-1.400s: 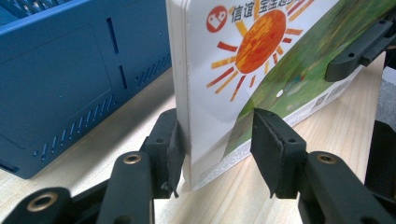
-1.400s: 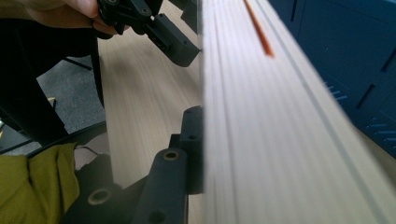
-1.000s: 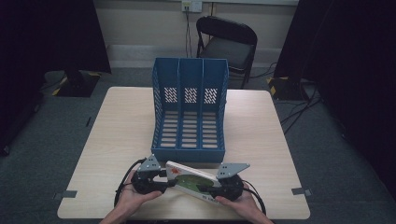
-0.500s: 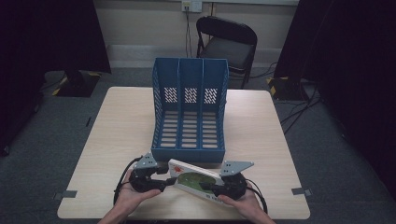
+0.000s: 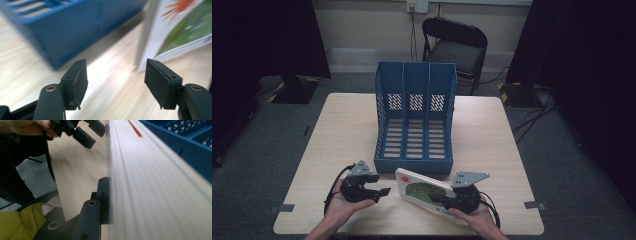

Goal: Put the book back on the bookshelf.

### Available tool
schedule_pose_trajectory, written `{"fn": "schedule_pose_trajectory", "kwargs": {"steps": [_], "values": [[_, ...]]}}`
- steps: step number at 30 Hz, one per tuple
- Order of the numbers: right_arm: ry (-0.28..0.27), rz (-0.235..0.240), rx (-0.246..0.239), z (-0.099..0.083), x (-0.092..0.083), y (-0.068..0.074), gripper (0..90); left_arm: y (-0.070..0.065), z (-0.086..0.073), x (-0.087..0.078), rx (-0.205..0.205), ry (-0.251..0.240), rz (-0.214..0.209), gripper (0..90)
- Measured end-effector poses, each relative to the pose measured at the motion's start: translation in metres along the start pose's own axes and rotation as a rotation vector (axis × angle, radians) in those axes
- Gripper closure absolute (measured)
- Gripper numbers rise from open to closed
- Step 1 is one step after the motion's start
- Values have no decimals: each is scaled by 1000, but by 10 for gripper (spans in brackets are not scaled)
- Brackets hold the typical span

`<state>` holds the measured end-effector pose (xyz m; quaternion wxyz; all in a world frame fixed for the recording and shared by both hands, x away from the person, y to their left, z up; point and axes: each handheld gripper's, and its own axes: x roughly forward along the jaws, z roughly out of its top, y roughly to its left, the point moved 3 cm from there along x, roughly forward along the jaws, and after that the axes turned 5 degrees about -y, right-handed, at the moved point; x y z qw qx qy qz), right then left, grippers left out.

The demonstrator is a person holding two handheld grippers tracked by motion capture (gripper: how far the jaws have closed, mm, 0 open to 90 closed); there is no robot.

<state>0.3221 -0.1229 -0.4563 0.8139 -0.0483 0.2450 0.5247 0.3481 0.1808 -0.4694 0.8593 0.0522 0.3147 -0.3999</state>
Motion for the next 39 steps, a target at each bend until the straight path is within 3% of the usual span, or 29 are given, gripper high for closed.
{"fn": "schedule_pose_trajectory", "kwargs": {"steps": [7,8,10,11,13,19,21,22,24,27,34,39], "values": [[-25,0,-4,9,-4,0,766,40,-13,-12,-33,56,77,293],[-27,-2,-1,10,-4,0,766,42,-15,-12,-34,55,87,279],[-30,-5,-3,12,-4,0,766,55,-26,-12,-39,37,148,250],[-30,-5,-3,12,-4,0,766,55,-26,-12,-39,37,148,235],[-33,-4,1,13,-4,0,766,67,-36,-12,-86,66,178,227],[-49,-15,-9,20,-9,3,766,79,-42,-13,-120,53,233,200],[-61,-9,-10,22,-11,3,766,82,-45,-12,-113,68,245,201],[-65,-8,-8,23,-12,4,766,84,-47,-9,-108,85,275,201],[-69,-11,-16,25,-14,4,766,85,-49,-8,-98,85,285,189],[-73,-18,-16,27,-17,5,766,88,-50,-6,-83,81,342,169],[-82,-30,-1,33,-21,5,766,91,-57,-5,-61,-4,340,129],[-111,-28,-4,40,-27,7,766,91,-57,-5,-62,-4,343,123]]}}
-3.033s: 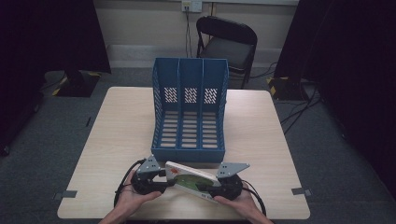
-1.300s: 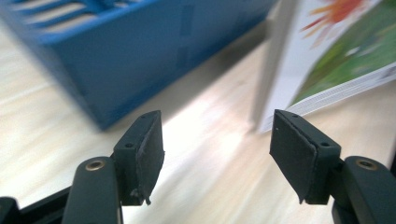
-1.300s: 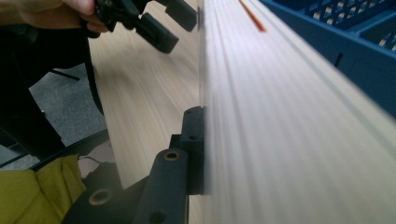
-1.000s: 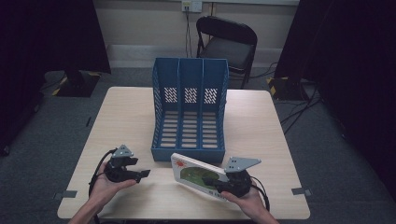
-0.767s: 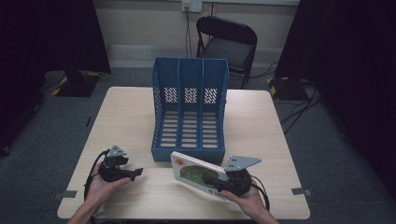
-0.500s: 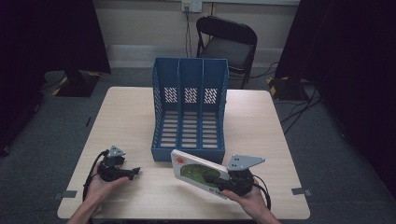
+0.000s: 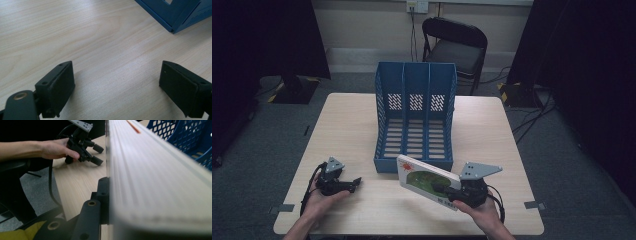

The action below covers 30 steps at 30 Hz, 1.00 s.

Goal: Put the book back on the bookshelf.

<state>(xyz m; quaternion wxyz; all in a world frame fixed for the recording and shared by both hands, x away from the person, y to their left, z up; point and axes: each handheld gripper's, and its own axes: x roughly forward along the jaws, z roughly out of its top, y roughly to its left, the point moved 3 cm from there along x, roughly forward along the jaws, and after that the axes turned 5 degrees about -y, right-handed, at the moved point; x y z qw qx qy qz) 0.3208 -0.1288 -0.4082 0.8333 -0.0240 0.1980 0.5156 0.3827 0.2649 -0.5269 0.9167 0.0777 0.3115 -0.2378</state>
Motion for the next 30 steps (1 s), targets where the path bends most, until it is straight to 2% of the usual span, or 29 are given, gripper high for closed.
{"fn": "schedule_pose_trajectory", "kwargs": {"steps": [8,15,21,22,24,30], "values": [[-39,-27,-8,16,-12,0,766,0,0,0,0,0,0,123],[-71,-68,-4,29,-21,-9,766,0,0,0,-2,-1,5,125],[-96,-135,-2,36,-27,-21,766,0,0,0,-2,-1,5,124],[-109,-161,1,37,-29,-25,766,0,0,0,-2,-1,5,125],[-110,-170,5,38,-29,-27,766,0,0,0,-2,-1,5,124],[-113,-238,14,40,-29,-39,766,0,0,0,-3,-1,5,124]]}}
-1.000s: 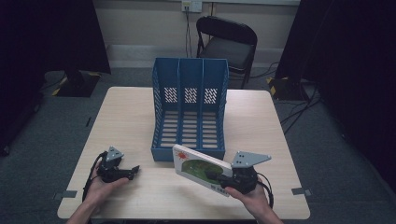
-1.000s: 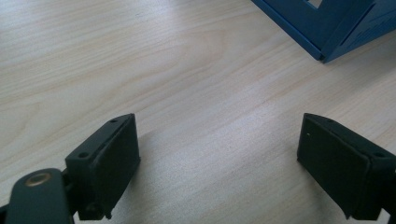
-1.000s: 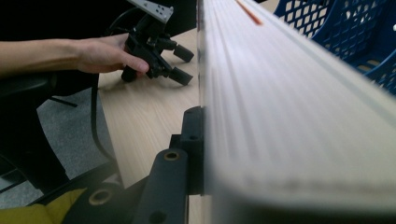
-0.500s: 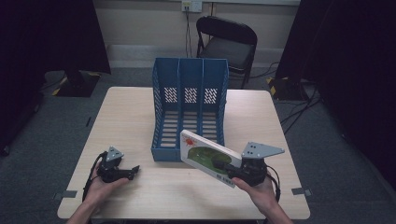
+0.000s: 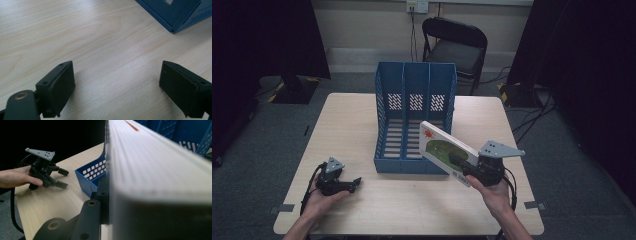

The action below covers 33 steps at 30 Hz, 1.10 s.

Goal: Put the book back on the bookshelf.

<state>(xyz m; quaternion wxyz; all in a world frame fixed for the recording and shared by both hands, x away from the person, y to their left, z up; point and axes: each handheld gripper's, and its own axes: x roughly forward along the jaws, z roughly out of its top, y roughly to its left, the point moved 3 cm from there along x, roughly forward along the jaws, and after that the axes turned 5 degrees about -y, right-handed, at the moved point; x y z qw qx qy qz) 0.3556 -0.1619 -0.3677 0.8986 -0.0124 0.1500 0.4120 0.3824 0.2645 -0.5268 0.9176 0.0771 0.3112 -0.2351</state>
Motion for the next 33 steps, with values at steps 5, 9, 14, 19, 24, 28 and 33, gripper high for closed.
{"fn": "schedule_pose_trajectory", "kwargs": {"steps": [5,9,14,19,24,28,33], "values": [[-15,-55,9,2,3,-10,766,0,0,0,1,0,0,124],[-31,-97,16,4,3,-16,766,0,0,0,0,0,0,124],[-32,-156,18,4,5,-24,766,0,0,0,1,0,0,125],[-29,-208,8,6,10,-28,766,0,0,0,0,0,0,124],[-33,-237,26,7,17,-32,766,0,0,0,0,0,0,125],[-31,-268,38,9,27,-35,766,0,0,0,0,0,0,124],[-29,-303,39,11,38,-36,766,0,0,0,1,0,0,124]]}}
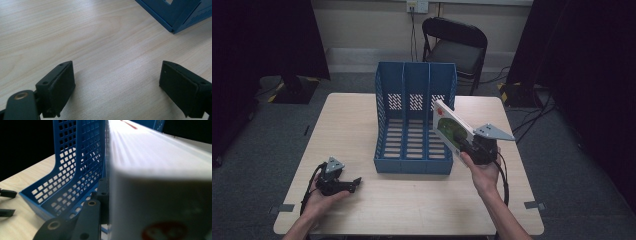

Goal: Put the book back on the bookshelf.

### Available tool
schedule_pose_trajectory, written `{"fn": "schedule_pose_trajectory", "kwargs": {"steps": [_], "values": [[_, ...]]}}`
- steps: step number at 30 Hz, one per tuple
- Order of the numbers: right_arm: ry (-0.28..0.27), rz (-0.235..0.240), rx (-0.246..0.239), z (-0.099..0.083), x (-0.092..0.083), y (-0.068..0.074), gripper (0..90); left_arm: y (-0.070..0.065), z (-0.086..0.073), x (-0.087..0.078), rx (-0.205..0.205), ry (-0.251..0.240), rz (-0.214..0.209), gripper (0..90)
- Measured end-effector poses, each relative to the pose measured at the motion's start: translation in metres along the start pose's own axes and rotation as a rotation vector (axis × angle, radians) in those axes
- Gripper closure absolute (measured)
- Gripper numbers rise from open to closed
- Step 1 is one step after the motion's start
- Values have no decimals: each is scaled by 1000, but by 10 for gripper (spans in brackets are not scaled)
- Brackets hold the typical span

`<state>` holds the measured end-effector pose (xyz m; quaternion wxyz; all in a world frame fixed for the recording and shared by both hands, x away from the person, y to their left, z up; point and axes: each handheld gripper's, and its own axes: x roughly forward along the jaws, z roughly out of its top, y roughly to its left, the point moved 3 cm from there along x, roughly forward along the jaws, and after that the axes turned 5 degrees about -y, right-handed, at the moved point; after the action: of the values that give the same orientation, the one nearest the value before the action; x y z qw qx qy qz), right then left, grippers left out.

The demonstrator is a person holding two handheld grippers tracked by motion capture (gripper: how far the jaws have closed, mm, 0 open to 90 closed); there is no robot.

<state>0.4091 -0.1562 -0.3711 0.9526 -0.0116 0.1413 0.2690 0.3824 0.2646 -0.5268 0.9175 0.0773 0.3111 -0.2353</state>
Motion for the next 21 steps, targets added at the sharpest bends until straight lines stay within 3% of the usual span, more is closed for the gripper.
{"fn": "schedule_pose_trajectory", "kwargs": {"steps": [15,21], "values": [[5,-139,70,-2,36,9,766,0,0,0,-1,0,0,125],[9,-197,56,-1,49,18,766,0,0,0,0,0,0,124]]}}
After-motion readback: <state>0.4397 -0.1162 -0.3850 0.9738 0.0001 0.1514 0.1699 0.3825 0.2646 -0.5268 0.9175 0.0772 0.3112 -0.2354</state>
